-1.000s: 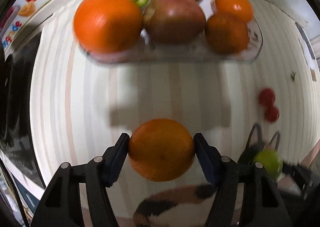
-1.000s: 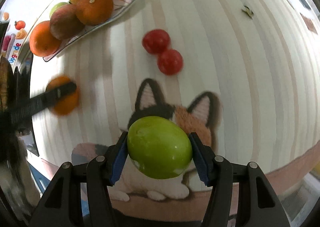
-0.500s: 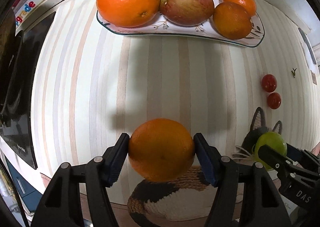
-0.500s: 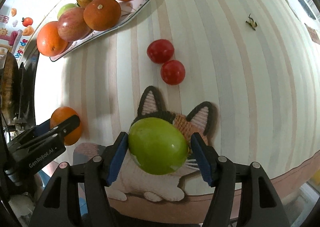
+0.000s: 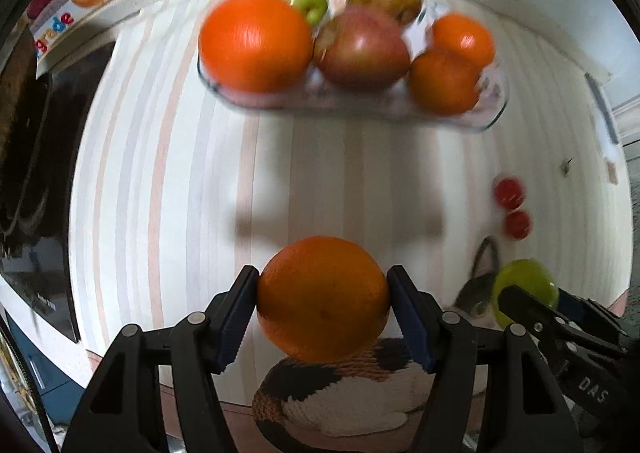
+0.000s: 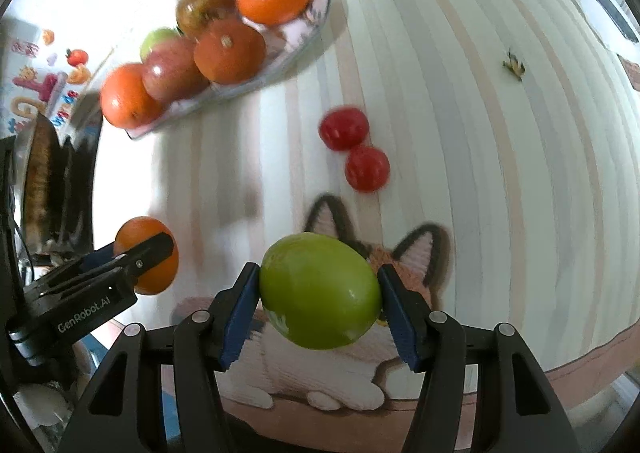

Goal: Organize fruits
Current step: 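Place the orange on the plate with the left tool while the right tool places the green apple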

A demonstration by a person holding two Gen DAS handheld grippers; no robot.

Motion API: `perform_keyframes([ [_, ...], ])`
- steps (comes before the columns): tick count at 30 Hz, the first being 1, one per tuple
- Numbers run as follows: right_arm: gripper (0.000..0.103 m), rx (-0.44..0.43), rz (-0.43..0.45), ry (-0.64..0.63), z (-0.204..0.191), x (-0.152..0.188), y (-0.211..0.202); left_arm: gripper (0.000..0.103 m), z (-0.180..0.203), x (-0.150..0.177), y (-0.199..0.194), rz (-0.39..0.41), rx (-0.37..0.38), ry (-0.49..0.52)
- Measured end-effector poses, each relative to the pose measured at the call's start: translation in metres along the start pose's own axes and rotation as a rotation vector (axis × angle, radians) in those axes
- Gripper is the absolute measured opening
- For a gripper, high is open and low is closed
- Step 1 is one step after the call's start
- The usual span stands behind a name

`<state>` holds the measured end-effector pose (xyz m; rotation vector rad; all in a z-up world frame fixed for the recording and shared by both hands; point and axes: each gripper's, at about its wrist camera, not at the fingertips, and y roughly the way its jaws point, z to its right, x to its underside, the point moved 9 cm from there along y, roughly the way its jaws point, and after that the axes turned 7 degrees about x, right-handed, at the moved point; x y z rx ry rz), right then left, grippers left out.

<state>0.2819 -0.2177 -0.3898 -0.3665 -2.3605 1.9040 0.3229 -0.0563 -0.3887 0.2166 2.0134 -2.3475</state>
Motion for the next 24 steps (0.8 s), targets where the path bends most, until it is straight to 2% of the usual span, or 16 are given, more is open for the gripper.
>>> perform_keyframes([
  [4, 0.062, -0.061, 0.043, 0.024, -0.008, -0.031, -0.022, 0.064, 0.009, -0.035, -0.035, 0.050, 0.059, -0.003],
  [10, 0.062, -0.138, 0.113, 0.038, -0.027, -0.109, -0.047, 0.064, 0.007, -0.114, -0.064, 0.089, 0.099, -0.020],
  [14, 0.062, -0.138, 0.121, 0.002, -0.053, -0.160, -0.041, 0.064, -0.001, -0.159, -0.054, 0.073, 0.081, -0.053],
  [17, 0.062, -0.124, 0.089, -0.012, -0.070, -0.181, -0.026, 0.064, -0.008, -0.181, -0.037, 0.018, 0.083, -0.082],
  [22, 0.062, -0.107, 0.051, -0.039, -0.081, -0.199, -0.007, 0.064, -0.013, -0.195, -0.012, -0.058, 0.096, -0.106],
  [24, 0.062, -0.089, 0.041, -0.057, -0.085, -0.200, 0.000, 0.064, -0.013, -0.196, -0.009, -0.060, 0.090, -0.097],
])
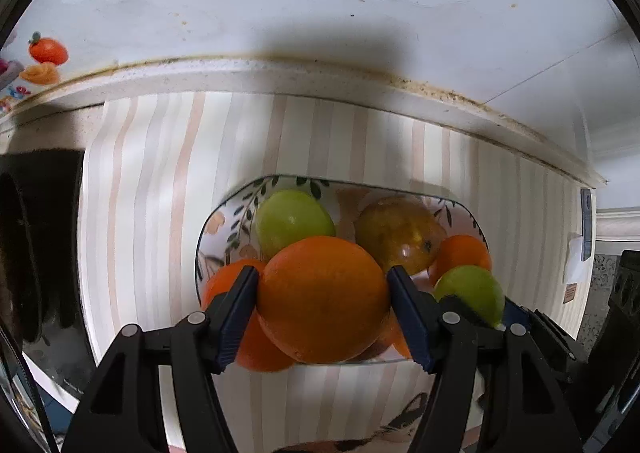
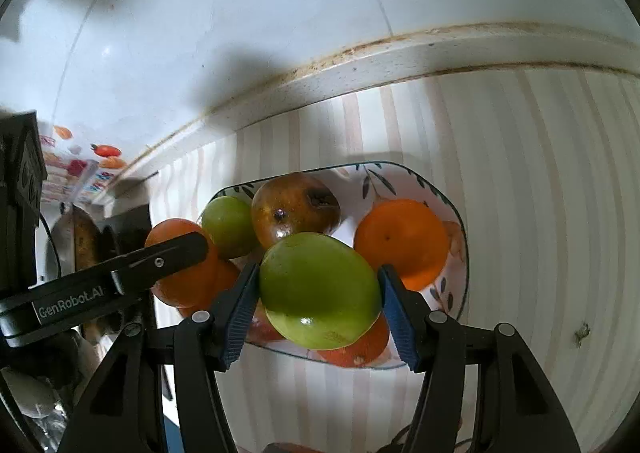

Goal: Organize fruits
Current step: 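Place the orange on the plate with the left tool while the right tool places the green apple, then open both tools and lift them back from the plate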

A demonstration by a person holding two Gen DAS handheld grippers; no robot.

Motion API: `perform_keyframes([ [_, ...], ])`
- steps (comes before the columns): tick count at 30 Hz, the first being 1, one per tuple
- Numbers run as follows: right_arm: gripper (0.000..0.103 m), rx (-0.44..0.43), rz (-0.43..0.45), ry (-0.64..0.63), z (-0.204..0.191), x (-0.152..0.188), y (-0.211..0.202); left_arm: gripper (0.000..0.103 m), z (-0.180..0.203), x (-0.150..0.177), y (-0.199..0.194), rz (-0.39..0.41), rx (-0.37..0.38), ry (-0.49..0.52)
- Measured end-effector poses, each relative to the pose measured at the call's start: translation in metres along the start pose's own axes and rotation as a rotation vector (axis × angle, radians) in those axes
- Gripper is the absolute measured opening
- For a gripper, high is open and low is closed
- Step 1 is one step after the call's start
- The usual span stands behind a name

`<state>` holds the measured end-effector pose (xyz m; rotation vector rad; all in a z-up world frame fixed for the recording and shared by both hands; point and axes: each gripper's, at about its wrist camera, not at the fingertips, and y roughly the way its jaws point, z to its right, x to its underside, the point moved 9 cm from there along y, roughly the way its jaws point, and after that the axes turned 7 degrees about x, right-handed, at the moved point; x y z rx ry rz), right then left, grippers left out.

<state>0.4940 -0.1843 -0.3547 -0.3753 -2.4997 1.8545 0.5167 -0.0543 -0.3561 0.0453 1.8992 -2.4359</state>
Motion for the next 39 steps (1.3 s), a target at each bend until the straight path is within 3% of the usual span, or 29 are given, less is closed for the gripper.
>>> perform_keyframes([
  [8, 0.064, -0.012, -0.039, -0.009, -0.008, 0.002, 0.010, 0.064, 0.004, -0.001, 0.011, -0.029, -0.028, 0.027],
  [12, 0.087, -0.006, -0.036, -0.010, -0.009, 0.004, 0.005, 0.070, 0.007, -0.002, 0.009, -0.028, -0.004, 0.025],
  [16, 0.090, -0.005, -0.035, 0.002, -0.007, 0.005, -0.002, 0.083, 0.011, -0.004, -0.002, 0.002, -0.008, 0.035],
  [22, 0.095, 0.066, -0.008, -0.014, 0.002, 0.011, -0.015, 0.083, 0.009, -0.001, -0.028, 0.069, -0.024, 0.045],
  [29, 0.096, 0.238, 0.075, -0.054, 0.025, 0.024, -0.044, 0.083, -0.008, 0.030, -0.054, 0.152, -0.084, 0.042],
  [39, 0.096, 0.299, 0.189, -0.088, 0.022, 0.075, -0.093, 0.083, -0.022, 0.099, -0.083, 0.250, -0.136, 0.041],
])
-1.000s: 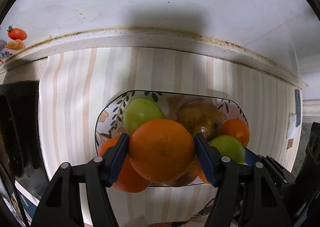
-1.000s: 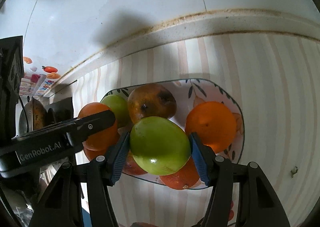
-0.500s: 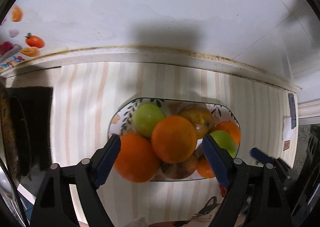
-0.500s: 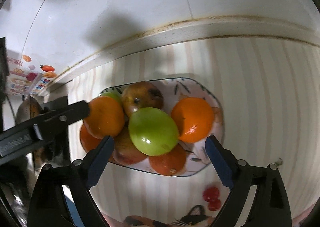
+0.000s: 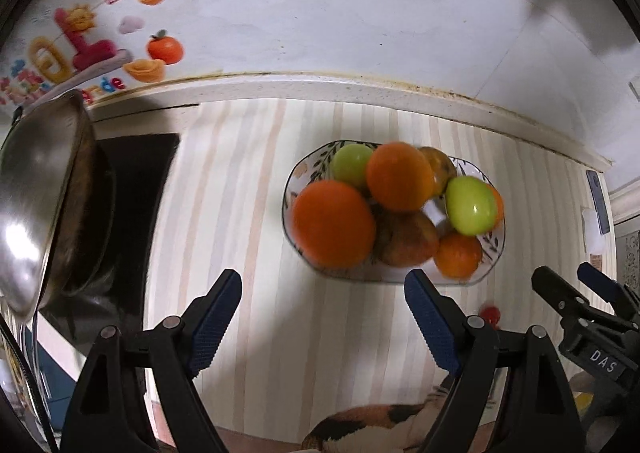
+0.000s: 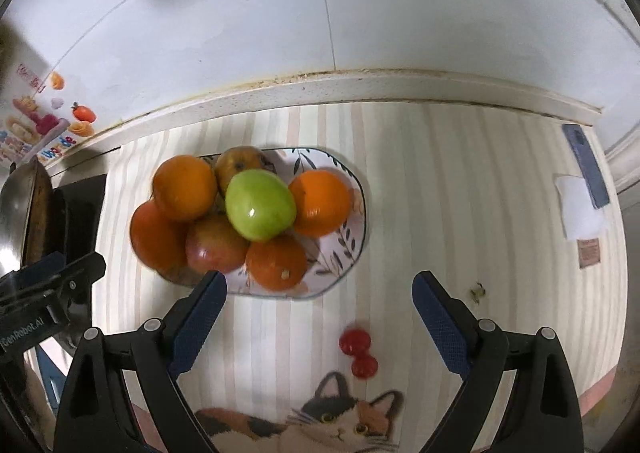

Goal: Organize fruits
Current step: 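Open both tools and lift them back from the plate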

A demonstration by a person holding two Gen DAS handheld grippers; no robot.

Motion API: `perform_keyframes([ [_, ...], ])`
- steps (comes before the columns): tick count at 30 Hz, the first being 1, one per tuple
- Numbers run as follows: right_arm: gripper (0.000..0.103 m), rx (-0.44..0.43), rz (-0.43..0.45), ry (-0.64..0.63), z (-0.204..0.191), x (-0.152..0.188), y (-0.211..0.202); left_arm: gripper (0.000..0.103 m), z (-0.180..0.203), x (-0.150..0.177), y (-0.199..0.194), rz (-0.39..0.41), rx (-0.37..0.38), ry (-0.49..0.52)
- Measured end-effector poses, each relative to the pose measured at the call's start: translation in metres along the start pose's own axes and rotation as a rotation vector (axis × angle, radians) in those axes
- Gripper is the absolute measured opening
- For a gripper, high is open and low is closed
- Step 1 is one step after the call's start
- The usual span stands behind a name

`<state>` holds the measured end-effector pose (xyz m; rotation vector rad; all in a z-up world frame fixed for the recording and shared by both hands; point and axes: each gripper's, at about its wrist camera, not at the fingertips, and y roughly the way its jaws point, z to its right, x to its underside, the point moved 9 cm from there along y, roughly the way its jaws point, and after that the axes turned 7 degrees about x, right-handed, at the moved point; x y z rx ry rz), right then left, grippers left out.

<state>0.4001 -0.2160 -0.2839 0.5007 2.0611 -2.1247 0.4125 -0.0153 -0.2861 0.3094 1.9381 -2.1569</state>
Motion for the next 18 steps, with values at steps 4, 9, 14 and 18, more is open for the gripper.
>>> perform_keyframes([
  [4, 0.096, 0.017, 0.047, -0.004, 0.003, 0.017, -0.028, 0.083, 0.004, 0.015, -0.029, 0.060, -0.007, 0.036],
  [9, 0.096, 0.027, 0.112, 0.002, 0.009, 0.037, -0.066, 0.083, 0.010, 0.027, -0.067, 0.136, -0.002, 0.072],
  [14, 0.096, 0.038, 0.180, 0.002, 0.012, 0.050, -0.106, 0.083, 0.016, 0.038, -0.096, 0.184, 0.016, 0.091],
  [18, 0.096, 0.033, 0.217, -0.007, 0.010, 0.059, -0.133, 0.083, 0.018, 0.047, -0.112, 0.204, 0.037, 0.080],
])
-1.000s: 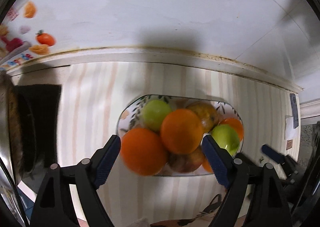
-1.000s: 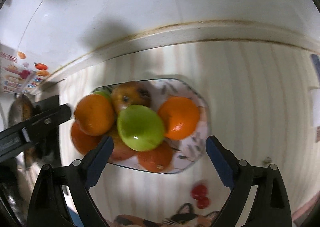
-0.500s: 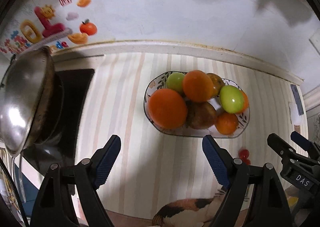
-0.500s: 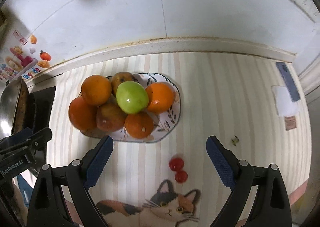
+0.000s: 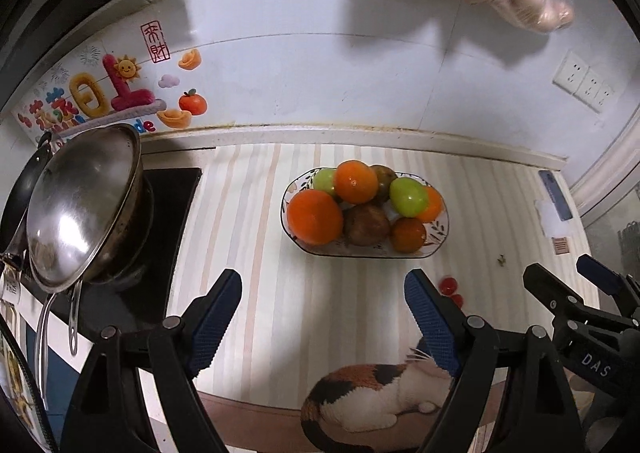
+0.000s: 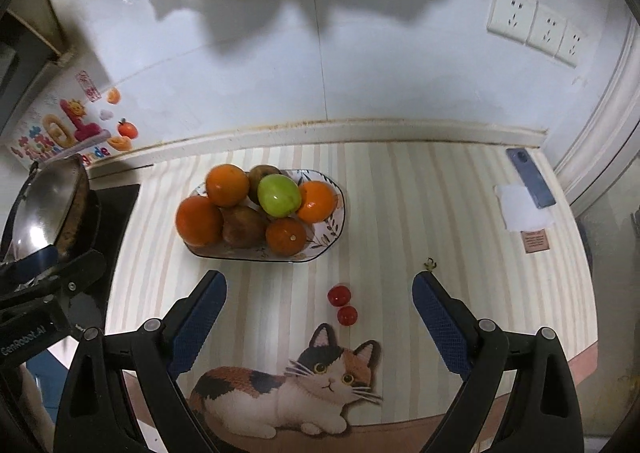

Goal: Organize fruits
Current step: 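Open both tools and lift them back from the plate, then grasp a cherry tomato with the right tool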

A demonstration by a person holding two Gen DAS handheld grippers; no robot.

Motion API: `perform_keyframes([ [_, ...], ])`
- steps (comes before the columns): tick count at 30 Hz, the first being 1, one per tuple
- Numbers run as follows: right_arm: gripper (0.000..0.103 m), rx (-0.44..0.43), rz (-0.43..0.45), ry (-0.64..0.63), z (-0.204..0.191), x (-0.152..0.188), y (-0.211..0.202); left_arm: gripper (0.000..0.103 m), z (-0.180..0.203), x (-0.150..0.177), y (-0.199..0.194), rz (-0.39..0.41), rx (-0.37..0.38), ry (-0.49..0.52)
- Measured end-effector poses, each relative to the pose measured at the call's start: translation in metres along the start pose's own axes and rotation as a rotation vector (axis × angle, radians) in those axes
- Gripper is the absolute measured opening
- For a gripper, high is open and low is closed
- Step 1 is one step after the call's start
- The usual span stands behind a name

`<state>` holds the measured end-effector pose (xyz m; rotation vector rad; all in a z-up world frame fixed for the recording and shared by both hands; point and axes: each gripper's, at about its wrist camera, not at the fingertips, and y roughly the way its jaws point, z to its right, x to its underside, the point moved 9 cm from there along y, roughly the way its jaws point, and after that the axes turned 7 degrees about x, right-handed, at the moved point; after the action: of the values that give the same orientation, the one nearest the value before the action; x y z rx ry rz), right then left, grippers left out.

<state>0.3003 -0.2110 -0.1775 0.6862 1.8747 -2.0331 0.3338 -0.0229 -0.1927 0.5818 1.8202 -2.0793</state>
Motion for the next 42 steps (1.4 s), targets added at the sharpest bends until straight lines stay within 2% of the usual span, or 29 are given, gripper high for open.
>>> perform_keyframes([
  [8, 0.096, -0.020, 0.051, -0.007, -0.005, 0.004, -0.041, 0.083, 0.002, 0.007, -0.030, 0.050, -0.005, -0.002],
  [16, 0.096, -0.077, 0.048, 0.015, -0.004, 0.002, -0.043, 0.083, 0.008, 0.011, -0.027, 0.037, -0.003, -0.024],
  [18, 0.096, -0.105, 0.025, 0.048, 0.003, 0.001, -0.032, 0.084, 0.011, 0.011, -0.017, 0.020, -0.003, -0.026],
  [20, 0.096, -0.123, -0.007, 0.085, 0.014, 0.001, -0.017, 0.093, 0.015, 0.012, -0.005, -0.001, -0.006, -0.029],
  [24, 0.096, -0.116, -0.101, 0.158, 0.051, 0.012, 0.038, 0.094, 0.028, 0.015, 0.032, -0.036, -0.045, -0.001],
  [28, 0.096, -0.125, -0.205, 0.189, 0.070, 0.032, 0.099, 0.094, 0.041, 0.029, 0.079, -0.118, -0.090, 0.027],
  [29, 0.094, -0.138, -0.243, 0.180, 0.069, 0.040, 0.118, 0.094, 0.045, 0.033, 0.091, -0.141, -0.098, 0.029],
  [32, 0.083, -0.154, -0.275, 0.124, 0.057, 0.054, 0.148, 0.094, 0.050, 0.045, 0.125, -0.202, -0.122, 0.035],
  [36, 0.058, -0.174, -0.335, 0.057, 0.035, 0.078, 0.191, 0.094, 0.045, 0.054, 0.156, -0.273, -0.158, 0.035],
  [40, 0.047, -0.181, -0.368, 0.037, 0.024, 0.097, 0.217, 0.094, 0.040, 0.060, 0.173, -0.322, -0.148, -0.008],
  [42, 0.030, -0.181, -0.378, 0.028, 0.021, 0.104, 0.224, 0.094, 0.040, 0.059, 0.177, -0.332, -0.132, -0.023],
])
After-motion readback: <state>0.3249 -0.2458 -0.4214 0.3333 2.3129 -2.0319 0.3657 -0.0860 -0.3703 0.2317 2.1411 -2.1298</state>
